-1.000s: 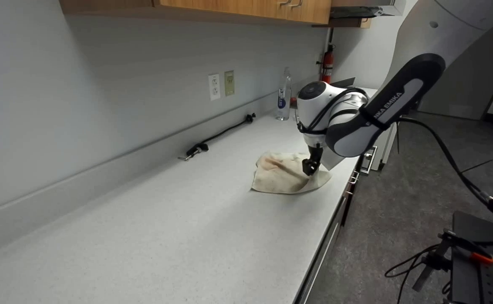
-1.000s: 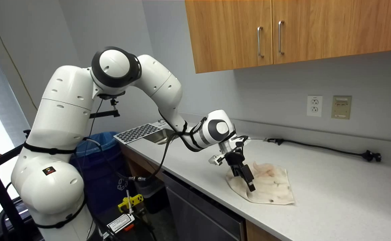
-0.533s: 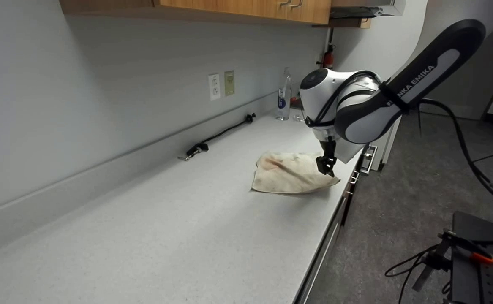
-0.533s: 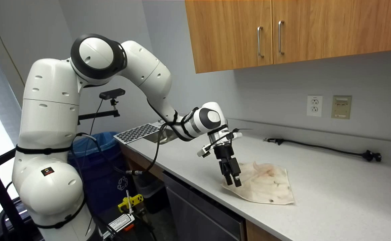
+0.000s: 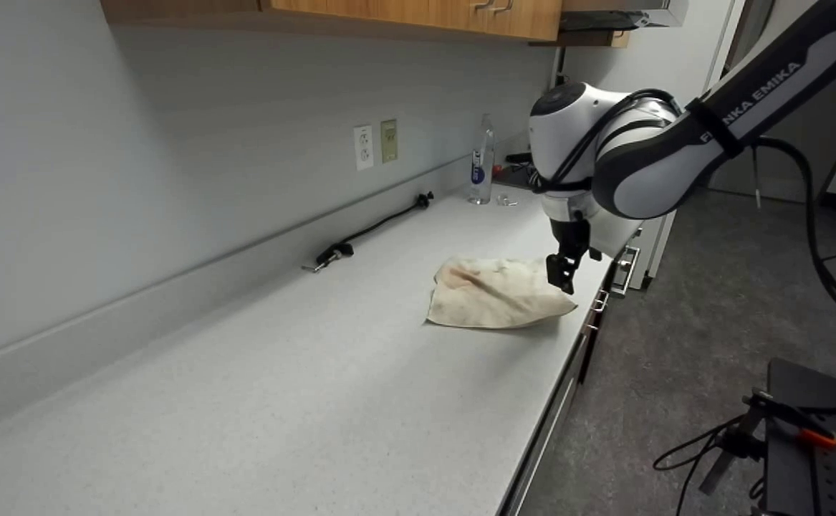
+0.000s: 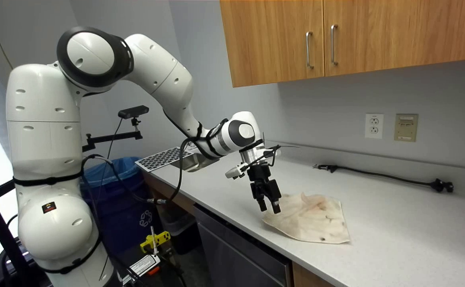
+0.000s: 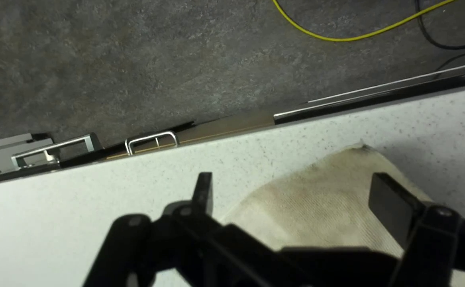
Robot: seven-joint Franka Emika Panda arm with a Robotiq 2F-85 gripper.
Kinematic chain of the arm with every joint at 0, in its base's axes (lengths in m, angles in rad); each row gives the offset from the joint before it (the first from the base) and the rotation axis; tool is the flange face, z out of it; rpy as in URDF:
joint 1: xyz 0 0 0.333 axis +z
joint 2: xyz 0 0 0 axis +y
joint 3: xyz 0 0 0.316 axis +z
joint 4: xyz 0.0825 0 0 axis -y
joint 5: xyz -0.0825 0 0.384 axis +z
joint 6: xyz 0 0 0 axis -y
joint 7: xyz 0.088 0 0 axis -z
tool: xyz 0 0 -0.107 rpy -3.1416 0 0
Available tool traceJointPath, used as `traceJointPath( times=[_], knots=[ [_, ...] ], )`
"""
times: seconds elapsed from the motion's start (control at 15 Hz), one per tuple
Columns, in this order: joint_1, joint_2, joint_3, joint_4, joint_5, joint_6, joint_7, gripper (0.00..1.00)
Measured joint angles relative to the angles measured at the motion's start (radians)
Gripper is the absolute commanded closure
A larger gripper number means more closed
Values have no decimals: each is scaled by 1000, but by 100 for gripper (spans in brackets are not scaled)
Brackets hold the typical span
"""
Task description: Unfold the table cloth.
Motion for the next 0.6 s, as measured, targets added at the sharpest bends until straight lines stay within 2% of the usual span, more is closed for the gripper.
traceJointPath(
  times=[0.33, 0.6],
  knots=[
    [-53, -162, 51, -97, 1, 113, -112, 0],
    [-85, -278, 82, -182, -5, 238, -138, 0]
  ],
)
